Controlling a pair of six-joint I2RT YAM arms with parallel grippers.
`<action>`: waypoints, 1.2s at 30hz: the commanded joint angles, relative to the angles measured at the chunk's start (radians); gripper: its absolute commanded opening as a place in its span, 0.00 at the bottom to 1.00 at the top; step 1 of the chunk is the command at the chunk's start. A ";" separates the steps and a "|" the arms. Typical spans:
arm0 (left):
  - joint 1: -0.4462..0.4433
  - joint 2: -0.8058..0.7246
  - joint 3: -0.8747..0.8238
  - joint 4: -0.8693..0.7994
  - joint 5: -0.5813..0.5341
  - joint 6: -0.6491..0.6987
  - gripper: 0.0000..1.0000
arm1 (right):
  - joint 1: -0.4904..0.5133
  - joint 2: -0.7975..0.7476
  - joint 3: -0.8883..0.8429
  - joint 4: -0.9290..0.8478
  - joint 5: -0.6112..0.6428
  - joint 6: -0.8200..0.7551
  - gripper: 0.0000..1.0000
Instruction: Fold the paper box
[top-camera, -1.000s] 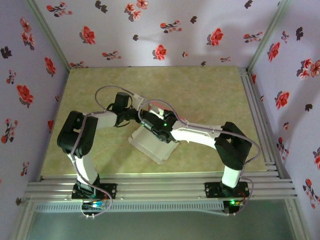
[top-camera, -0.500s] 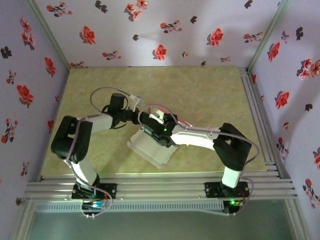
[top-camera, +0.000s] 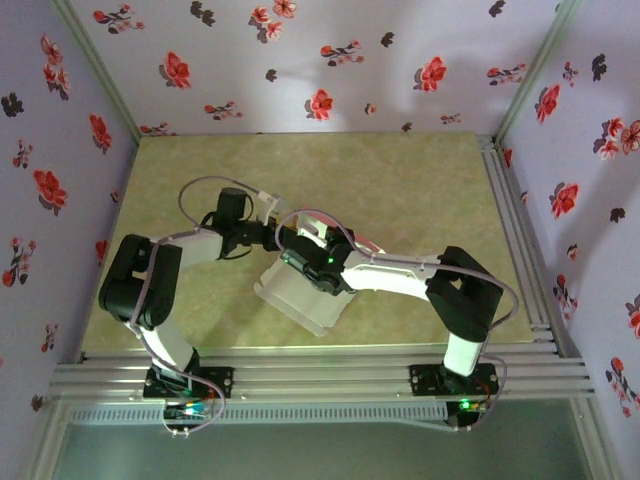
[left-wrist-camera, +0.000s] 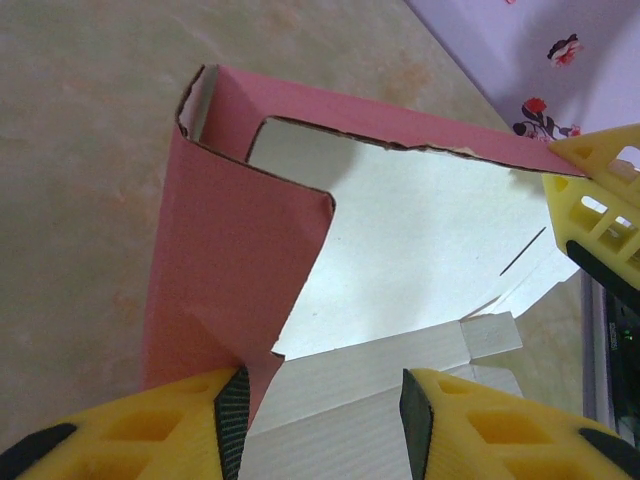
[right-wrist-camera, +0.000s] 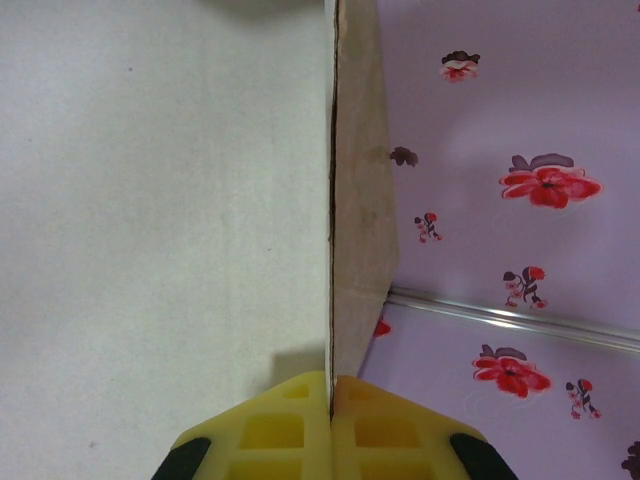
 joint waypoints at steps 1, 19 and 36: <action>0.020 -0.043 -0.003 -0.005 0.049 -0.015 0.47 | 0.008 -0.022 -0.021 0.004 0.015 -0.019 0.00; 0.149 -0.061 0.018 -0.076 -0.080 -0.015 0.48 | 0.008 -0.028 -0.020 0.005 0.003 -0.012 0.00; 0.091 0.175 0.229 -0.234 -0.025 0.121 0.55 | 0.007 -0.031 -0.014 0.013 -0.007 -0.023 0.00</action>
